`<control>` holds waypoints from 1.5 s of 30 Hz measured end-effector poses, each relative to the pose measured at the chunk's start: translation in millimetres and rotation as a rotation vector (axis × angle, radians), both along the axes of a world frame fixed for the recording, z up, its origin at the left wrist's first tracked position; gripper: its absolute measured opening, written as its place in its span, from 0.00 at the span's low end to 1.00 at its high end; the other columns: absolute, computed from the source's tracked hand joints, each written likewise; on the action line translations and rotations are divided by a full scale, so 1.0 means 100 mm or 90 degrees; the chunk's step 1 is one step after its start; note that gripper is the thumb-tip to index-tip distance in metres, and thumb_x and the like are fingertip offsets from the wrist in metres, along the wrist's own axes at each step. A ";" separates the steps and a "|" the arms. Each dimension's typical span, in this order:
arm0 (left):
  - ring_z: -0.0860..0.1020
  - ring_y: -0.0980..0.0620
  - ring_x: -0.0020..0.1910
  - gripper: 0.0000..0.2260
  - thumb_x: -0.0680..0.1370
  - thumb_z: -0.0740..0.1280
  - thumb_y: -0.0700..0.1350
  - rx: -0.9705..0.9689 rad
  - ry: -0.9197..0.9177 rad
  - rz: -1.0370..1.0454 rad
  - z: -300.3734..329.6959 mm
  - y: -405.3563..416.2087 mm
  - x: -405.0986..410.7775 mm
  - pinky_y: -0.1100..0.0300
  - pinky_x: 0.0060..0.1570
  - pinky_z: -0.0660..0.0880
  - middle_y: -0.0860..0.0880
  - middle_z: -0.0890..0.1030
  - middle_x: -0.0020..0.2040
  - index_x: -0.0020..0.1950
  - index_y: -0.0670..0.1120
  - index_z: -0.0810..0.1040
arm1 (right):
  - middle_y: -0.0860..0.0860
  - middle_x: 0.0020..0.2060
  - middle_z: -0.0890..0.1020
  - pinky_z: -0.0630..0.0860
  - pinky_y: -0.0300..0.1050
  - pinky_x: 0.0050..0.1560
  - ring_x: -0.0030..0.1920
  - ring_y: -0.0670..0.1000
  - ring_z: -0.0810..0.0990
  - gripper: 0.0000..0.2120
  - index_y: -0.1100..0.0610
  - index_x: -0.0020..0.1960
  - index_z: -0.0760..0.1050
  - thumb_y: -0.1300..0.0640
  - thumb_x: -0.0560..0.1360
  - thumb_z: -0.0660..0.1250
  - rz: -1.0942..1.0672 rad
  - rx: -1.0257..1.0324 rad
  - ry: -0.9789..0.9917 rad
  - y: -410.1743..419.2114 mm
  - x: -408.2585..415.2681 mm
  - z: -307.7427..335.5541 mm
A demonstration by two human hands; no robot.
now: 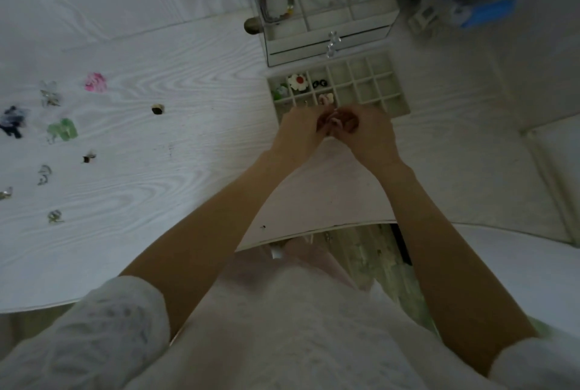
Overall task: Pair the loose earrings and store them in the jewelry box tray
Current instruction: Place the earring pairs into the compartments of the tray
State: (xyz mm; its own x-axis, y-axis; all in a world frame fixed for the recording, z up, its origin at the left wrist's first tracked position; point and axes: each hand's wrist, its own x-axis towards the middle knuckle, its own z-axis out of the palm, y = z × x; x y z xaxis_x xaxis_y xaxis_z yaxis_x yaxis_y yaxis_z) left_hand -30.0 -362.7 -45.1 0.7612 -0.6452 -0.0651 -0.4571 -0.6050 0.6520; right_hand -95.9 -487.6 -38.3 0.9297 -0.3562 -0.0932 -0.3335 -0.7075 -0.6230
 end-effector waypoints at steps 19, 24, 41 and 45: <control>0.76 0.41 0.50 0.13 0.73 0.59 0.41 0.056 -0.149 -0.085 0.12 0.90 -0.01 0.56 0.49 0.71 0.42 0.80 0.49 0.53 0.41 0.77 | 0.56 0.44 0.81 0.65 0.34 0.39 0.39 0.49 0.76 0.08 0.58 0.52 0.79 0.61 0.74 0.66 0.082 -0.047 -0.081 0.69 0.12 0.10; 0.76 0.51 0.48 0.09 0.76 0.62 0.43 -0.001 -0.246 0.089 0.19 1.78 -0.02 0.63 0.40 0.71 0.51 0.82 0.47 0.52 0.48 0.80 | 0.54 0.47 0.81 0.75 0.47 0.41 0.43 0.54 0.79 0.09 0.57 0.53 0.78 0.60 0.75 0.62 0.216 -0.073 -0.132 1.23 0.45 0.28; 0.72 0.42 0.60 0.22 0.75 0.64 0.38 0.084 0.009 0.263 -0.13 2.68 0.92 0.56 0.59 0.67 0.40 0.72 0.64 0.69 0.43 0.67 | 0.59 0.50 0.78 0.70 0.46 0.50 0.50 0.57 0.77 0.09 0.61 0.53 0.75 0.61 0.73 0.66 0.277 -0.057 0.034 2.47 1.69 -0.23; 0.73 0.40 0.56 0.15 0.74 0.62 0.35 0.093 -0.035 0.222 -0.16 2.46 1.12 0.56 0.55 0.67 0.39 0.75 0.60 0.60 0.41 0.77 | 0.56 0.47 0.80 0.69 0.43 0.46 0.48 0.55 0.78 0.08 0.59 0.51 0.76 0.59 0.73 0.65 0.256 -0.054 0.035 2.37 1.59 -0.24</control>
State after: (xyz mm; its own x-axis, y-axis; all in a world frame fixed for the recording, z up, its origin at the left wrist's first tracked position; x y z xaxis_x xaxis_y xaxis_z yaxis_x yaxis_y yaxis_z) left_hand 82.0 -116.7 -61.3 0.9382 -0.3344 -0.0898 -0.2399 -0.8150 0.5275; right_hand 62.6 -250.9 -62.5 0.9908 0.0263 -0.1330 -0.0511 -0.8362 -0.5461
